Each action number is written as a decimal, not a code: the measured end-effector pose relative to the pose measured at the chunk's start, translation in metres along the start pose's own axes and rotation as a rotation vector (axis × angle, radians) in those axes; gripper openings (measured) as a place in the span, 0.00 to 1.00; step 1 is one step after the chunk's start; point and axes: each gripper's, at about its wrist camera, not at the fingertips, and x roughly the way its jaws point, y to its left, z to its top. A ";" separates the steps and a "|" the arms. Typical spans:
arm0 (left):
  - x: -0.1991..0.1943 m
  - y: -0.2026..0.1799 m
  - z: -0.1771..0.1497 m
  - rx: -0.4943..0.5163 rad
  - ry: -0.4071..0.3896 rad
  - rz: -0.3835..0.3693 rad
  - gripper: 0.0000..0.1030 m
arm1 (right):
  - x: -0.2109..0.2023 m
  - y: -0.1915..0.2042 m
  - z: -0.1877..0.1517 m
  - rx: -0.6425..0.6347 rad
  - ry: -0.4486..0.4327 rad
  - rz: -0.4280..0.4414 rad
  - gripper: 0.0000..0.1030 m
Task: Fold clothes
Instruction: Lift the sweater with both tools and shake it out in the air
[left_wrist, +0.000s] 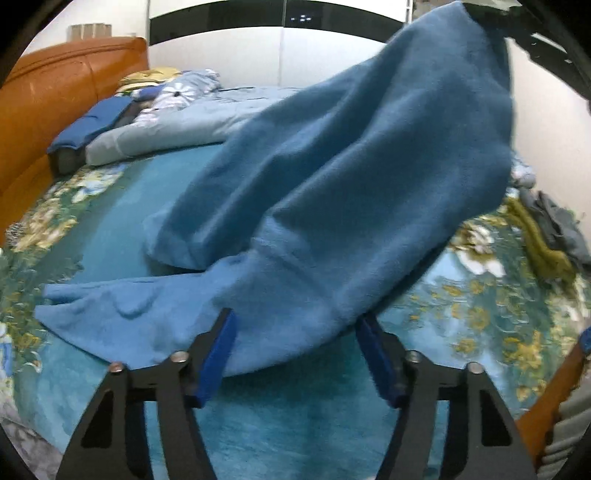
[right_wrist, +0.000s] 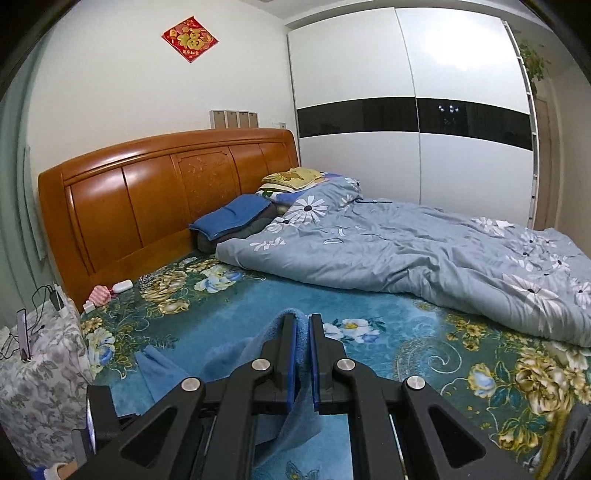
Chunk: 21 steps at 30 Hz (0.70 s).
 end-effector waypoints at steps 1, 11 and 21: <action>0.003 -0.002 0.000 0.012 0.006 0.009 0.53 | 0.000 0.000 0.001 0.006 -0.004 0.004 0.07; -0.016 0.027 0.018 -0.074 -0.034 0.058 0.04 | 0.001 -0.001 0.020 0.032 -0.022 -0.002 0.07; -0.151 0.072 0.118 -0.089 -0.341 0.234 0.04 | -0.052 0.008 0.080 0.007 -0.117 -0.060 0.07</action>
